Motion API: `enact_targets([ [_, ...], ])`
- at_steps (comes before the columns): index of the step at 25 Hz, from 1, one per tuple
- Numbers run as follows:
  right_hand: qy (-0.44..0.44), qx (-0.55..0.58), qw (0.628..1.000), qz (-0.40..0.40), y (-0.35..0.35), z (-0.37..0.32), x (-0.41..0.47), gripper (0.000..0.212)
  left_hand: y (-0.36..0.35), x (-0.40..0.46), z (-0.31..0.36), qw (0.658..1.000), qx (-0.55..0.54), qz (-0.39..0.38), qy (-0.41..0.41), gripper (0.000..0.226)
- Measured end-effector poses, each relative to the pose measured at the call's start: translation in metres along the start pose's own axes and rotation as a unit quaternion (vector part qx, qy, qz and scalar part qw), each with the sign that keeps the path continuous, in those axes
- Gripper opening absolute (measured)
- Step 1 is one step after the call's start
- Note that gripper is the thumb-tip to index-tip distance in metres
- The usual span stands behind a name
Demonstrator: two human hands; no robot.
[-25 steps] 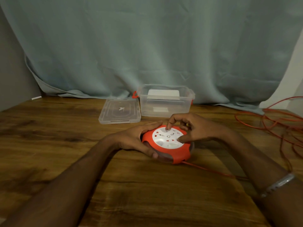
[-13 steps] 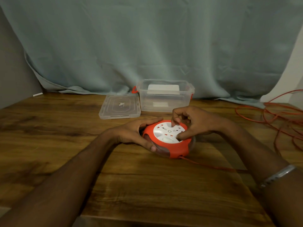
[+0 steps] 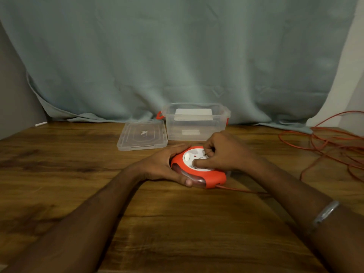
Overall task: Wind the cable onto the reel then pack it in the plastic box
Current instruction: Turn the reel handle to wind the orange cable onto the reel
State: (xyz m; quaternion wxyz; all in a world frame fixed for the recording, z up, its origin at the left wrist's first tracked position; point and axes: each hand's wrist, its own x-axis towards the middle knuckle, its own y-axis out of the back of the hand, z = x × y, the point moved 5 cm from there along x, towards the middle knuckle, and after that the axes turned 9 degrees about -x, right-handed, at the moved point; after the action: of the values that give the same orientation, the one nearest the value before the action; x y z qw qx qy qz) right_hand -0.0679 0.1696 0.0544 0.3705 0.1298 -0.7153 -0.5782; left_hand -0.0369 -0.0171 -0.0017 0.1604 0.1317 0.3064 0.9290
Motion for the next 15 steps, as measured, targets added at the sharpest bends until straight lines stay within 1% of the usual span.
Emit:
enact_targets([
  [2, -0.005, -0.008, 1.0, 0.019, 0.004, -0.001, 0.001, 0.06, 0.001, 0.001, -0.002, 1.0, -0.005, -0.002, 0.001, 0.104],
  [3, 0.0, -0.009, 1.0, 0.024, 0.005, 0.0, 0.001, 0.055, 0.001, 0.0, -0.002, 1.0, -0.01, -0.006, 0.005, 0.101],
  [4, 0.01, -0.002, 1.0, 0.022, 0.005, 0.003, 0.002, 0.045, 0.0, 0.0, -0.001, 1.0, -0.01, -0.01, 0.009, 0.101],
  [6, 0.041, 0.054, 0.997, -0.027, 0.003, 0.011, 0.003, 0.019, 0.0, 0.0, -0.003, 1.0, -0.005, -0.018, 0.018, 0.11],
  [8, 0.07, 0.119, 0.985, -0.099, -0.006, 0.016, 0.003, 0.022, 0.0, 0.001, -0.007, 0.999, -0.006, -0.03, 0.025, 0.126],
  [10, 0.079, 0.162, 0.973, -0.144, -0.01, 0.022, 0.003, 0.024, 0.0, 0.002, -0.007, 0.998, -0.007, -0.043, 0.033, 0.133],
  [12, 0.084, 0.19, 0.965, -0.157, -0.011, 0.027, 0.004, 0.028, 0.0, 0.003, -0.007, 0.998, 0.001, -0.048, 0.038, 0.135],
  [15, 0.096, 0.202, 0.963, -0.147, -0.01, 0.032, 0.005, 0.032, -0.001, 0.003, -0.008, 0.998, 0.003, -0.049, 0.045, 0.133],
])
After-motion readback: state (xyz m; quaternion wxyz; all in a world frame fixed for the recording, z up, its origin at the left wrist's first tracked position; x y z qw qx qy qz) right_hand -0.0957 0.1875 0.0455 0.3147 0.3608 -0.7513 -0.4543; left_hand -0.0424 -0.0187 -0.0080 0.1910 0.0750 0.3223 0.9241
